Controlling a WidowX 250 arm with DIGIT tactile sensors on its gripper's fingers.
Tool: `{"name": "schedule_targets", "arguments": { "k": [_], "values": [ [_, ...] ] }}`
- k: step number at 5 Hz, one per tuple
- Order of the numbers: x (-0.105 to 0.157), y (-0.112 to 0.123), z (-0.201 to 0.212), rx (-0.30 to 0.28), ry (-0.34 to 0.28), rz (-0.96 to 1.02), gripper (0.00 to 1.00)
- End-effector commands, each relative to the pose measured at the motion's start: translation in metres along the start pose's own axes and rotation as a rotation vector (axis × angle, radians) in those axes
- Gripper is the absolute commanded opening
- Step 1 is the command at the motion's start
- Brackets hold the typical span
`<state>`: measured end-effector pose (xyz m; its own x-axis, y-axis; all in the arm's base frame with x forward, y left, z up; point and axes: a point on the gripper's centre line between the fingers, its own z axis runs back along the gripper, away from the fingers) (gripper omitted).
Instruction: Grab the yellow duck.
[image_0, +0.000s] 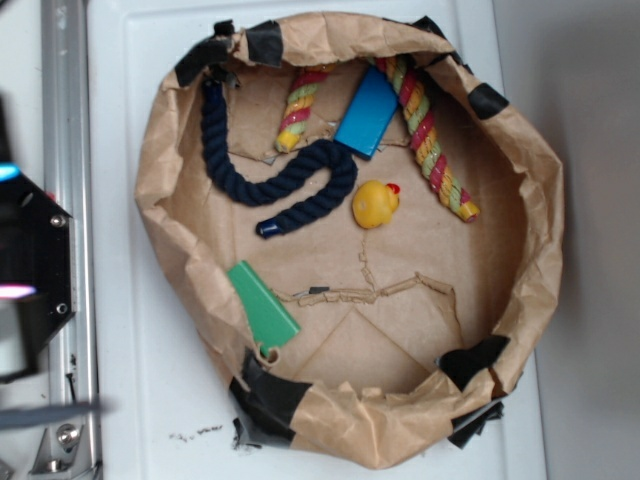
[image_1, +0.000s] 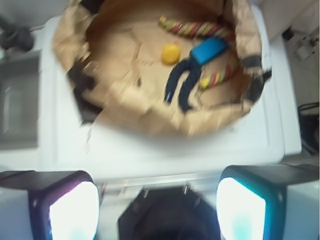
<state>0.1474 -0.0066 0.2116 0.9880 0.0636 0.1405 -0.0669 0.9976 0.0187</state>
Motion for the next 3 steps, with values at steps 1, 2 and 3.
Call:
{"name": "schedule_targets", "arguments": {
  "k": [1,2,3],
  "values": [
    [0.053,0.016,-0.041,-0.061,-0.080,0.145,1.00],
    [0.084,0.030,-0.094,-0.059,-0.135,0.227,1.00],
    [0.105,0.021,-0.150,-0.067,-0.053,0.127,1.00]
  ]
}}
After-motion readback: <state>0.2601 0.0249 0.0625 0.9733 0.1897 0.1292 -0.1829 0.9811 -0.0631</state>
